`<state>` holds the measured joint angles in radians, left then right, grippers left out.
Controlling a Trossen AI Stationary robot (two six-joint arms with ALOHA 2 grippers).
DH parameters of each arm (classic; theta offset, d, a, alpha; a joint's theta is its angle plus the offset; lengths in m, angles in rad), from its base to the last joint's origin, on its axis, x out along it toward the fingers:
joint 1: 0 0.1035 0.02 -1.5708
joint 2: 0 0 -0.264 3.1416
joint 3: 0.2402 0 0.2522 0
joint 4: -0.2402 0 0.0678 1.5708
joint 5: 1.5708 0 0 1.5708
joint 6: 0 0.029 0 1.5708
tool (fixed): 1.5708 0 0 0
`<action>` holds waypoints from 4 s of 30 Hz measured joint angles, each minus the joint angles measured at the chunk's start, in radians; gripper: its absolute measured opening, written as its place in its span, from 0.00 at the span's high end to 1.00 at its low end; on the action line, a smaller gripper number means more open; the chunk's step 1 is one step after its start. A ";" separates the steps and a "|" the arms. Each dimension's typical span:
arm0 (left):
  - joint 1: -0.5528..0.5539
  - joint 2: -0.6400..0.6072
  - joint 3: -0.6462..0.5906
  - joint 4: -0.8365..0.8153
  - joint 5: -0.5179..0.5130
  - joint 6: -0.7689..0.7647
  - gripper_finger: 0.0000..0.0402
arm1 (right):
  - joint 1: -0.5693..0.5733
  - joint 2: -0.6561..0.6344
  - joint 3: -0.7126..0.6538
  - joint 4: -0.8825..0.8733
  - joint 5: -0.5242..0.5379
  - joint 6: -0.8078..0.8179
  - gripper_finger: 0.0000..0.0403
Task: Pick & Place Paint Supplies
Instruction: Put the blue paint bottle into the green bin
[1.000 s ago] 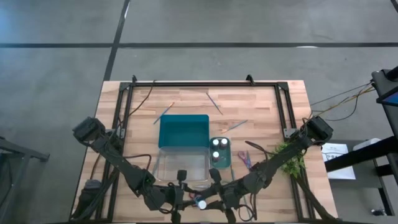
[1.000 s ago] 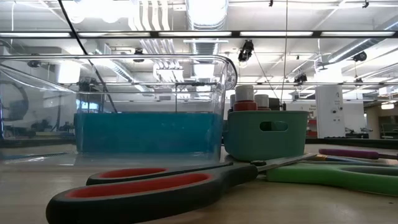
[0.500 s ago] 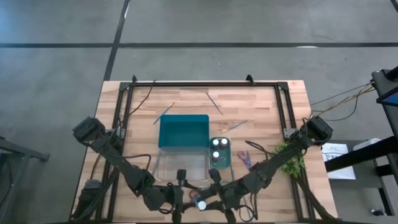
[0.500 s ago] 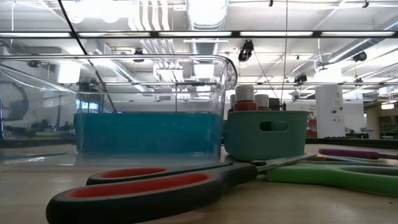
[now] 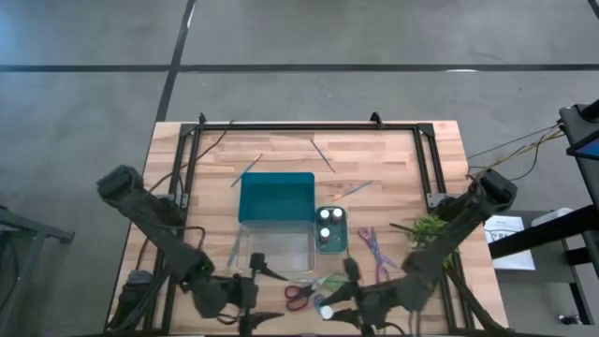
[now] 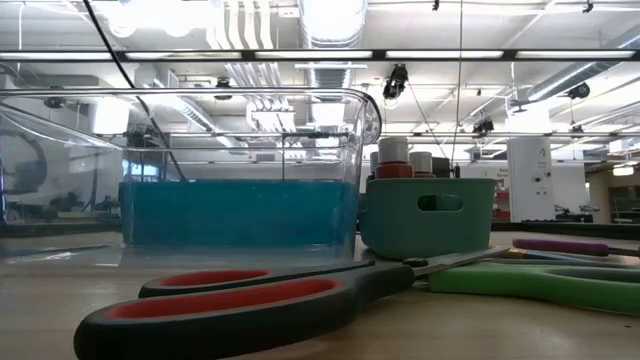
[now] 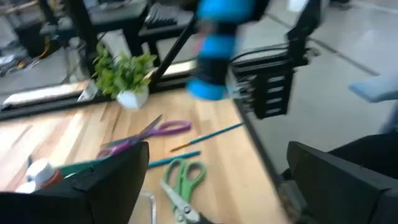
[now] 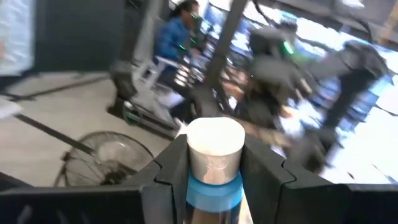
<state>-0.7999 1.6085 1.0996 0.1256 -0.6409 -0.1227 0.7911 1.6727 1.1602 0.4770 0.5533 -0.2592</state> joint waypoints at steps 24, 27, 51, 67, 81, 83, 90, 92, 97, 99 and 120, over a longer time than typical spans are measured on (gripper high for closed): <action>-0.121 -0.185 0.000 0.114 -0.205 0.484 0.12 | -0.002 -0.139 -0.643 0.527 0.487 0.261 0.74; -0.119 -0.185 0.000 0.113 -0.205 0.487 0.12 | -0.044 -0.142 -0.690 0.528 0.459 0.284 0.74; -0.113 -0.183 -0.008 0.109 -0.205 0.456 0.12 | -0.240 -0.108 -0.796 0.723 0.093 0.252 0.74; -0.110 -0.183 -0.008 0.091 -0.205 0.436 0.12 | -0.420 -0.269 -0.906 0.671 -0.638 0.312 0.74; -0.102 -0.183 -0.008 0.091 -0.205 0.432 0.12 | -0.524 -0.406 -0.936 0.549 -0.817 0.244 0.74; -0.102 -0.183 -0.008 0.091 -0.205 0.432 0.12 | -0.527 -0.397 -0.936 0.557 -0.817 0.233 0.74; -0.101 -0.183 -0.008 0.091 -0.205 0.431 0.12 | -0.562 -0.342 -0.937 0.639 -0.783 0.221 0.74; -0.100 -0.183 -0.008 0.090 -0.205 0.430 0.12 | -0.574 -0.314 -0.937 0.641 -0.783 0.230 0.74; -0.099 -0.183 -0.008 0.086 -0.205 0.430 0.12 | -0.619 -0.244 -0.923 0.692 -0.836 0.252 0.74; -0.099 -0.183 -0.008 0.086 -0.205 0.430 0.12 | -0.638 -0.223 -0.911 0.693 -0.859 0.257 0.74; -0.092 -0.183 -0.009 0.075 -0.205 0.424 0.12 | -0.717 -0.184 -0.901 0.694 -0.947 0.237 0.74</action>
<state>-0.8921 1.4250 1.0908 0.2006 -0.8455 0.3013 0.0736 1.4884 0.2596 1.1710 -0.3939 -0.0221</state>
